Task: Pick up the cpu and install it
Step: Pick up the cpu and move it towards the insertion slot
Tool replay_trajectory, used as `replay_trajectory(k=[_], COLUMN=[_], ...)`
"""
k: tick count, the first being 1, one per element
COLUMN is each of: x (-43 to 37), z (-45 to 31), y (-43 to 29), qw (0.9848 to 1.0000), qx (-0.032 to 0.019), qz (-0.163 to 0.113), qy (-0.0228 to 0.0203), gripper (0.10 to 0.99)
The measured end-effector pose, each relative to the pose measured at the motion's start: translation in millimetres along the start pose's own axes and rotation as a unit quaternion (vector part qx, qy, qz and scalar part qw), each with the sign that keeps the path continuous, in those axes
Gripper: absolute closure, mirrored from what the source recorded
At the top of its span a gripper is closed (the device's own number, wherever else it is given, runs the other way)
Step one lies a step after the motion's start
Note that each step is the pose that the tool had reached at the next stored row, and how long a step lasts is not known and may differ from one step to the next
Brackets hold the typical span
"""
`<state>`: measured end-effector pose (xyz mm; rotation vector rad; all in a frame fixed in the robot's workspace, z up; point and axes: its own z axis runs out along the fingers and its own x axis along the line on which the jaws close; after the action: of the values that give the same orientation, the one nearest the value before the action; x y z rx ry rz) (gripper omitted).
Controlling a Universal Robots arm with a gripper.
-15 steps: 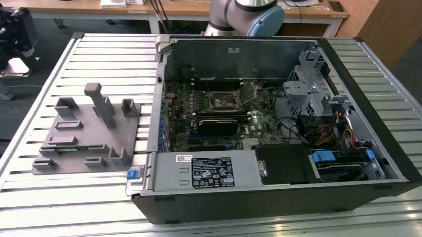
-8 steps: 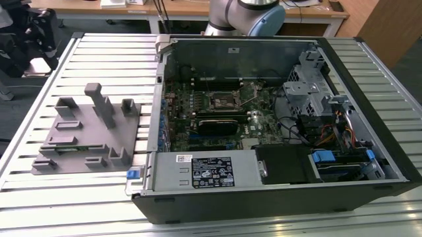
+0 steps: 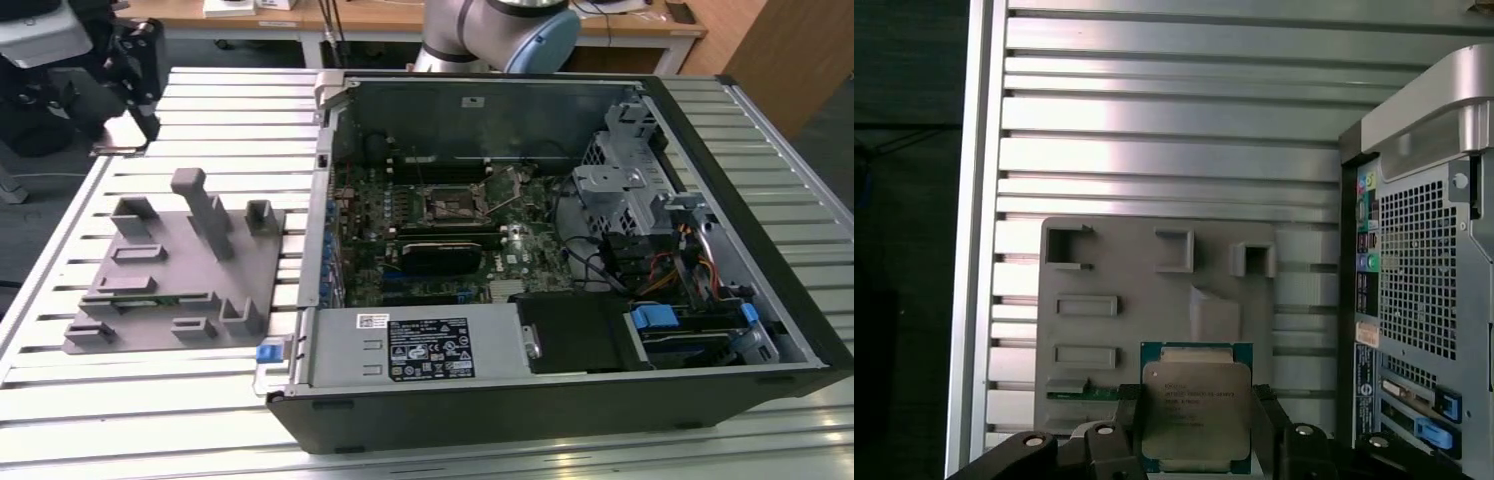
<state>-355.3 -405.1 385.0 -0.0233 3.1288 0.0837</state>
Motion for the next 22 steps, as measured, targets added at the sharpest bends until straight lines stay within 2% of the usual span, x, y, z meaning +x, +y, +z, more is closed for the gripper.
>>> replay_trajectory(k=[7,22], x=[-31.9,-100.1], z=[1.8,5.8], y=[0.1,3.3], qw=[1.0000,1.0000], qx=[-0.0005,-0.0006], qz=[0.000,0.000], qy=[0.0024,0.0031], gripper=[0.561,0.561])
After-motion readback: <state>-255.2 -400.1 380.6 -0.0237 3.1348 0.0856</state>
